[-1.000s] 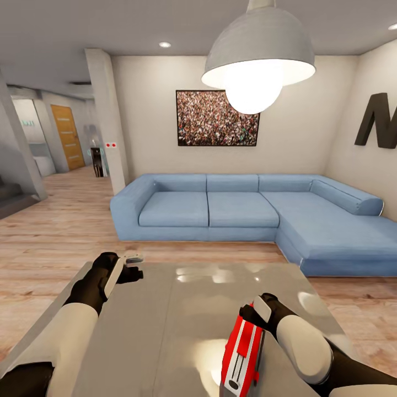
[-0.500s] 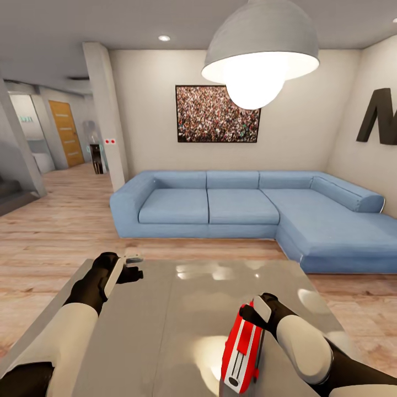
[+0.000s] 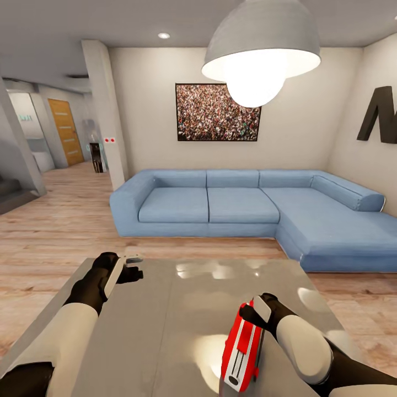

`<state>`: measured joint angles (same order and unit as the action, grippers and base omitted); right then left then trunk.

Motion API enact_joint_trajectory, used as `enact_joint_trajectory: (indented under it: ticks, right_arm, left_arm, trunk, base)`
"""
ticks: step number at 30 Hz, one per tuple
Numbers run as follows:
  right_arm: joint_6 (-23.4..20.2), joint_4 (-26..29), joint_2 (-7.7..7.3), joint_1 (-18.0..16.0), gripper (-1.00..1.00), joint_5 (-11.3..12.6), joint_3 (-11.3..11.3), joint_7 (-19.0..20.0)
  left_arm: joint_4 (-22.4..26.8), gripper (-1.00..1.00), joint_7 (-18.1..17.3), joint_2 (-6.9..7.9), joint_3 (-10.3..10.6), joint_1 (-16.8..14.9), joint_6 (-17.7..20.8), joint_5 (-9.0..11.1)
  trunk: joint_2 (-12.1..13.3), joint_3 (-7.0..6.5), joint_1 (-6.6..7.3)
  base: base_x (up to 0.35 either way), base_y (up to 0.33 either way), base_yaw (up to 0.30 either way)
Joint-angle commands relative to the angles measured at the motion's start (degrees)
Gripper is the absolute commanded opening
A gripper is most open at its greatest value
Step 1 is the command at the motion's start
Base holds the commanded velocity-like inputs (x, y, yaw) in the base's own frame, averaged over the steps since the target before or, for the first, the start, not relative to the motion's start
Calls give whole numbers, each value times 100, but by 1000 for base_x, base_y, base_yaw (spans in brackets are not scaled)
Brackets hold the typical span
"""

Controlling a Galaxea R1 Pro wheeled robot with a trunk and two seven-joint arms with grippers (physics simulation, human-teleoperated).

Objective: Turn on the radio receiver that's on the table in the living room.

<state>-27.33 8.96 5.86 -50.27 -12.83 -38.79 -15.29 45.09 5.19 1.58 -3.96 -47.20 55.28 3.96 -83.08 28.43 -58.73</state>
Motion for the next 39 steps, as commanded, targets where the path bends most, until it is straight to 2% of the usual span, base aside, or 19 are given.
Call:
enact_joint_trajectory:
  ticks: [1,12,34,39]
  right_arm:
    - [0,0,1,0,100,0,1,0]
    - [0,-56,51,0,100,0,3,-15]
    - [-6,-135,47,0,100,5,3,0]
    - [-12,-316,47,0,100,8,3,0]
  left_arm:
    - [0,100,0,0,0,0,0,0]
    - [0,100,0,0,-2,26,0,0]
    - [9,100,0,0,-7,68,0,0]
    - [9,100,0,0,-8,70,0,0]
  trunk:
    - [0,0,0]
    - [0,0,0]
    - [0,0,0]
    - [0,0,0]
  base:
    - [0,0,0]
    - [0,0,0]
    - [0,0,0]
    - [0,0,0]
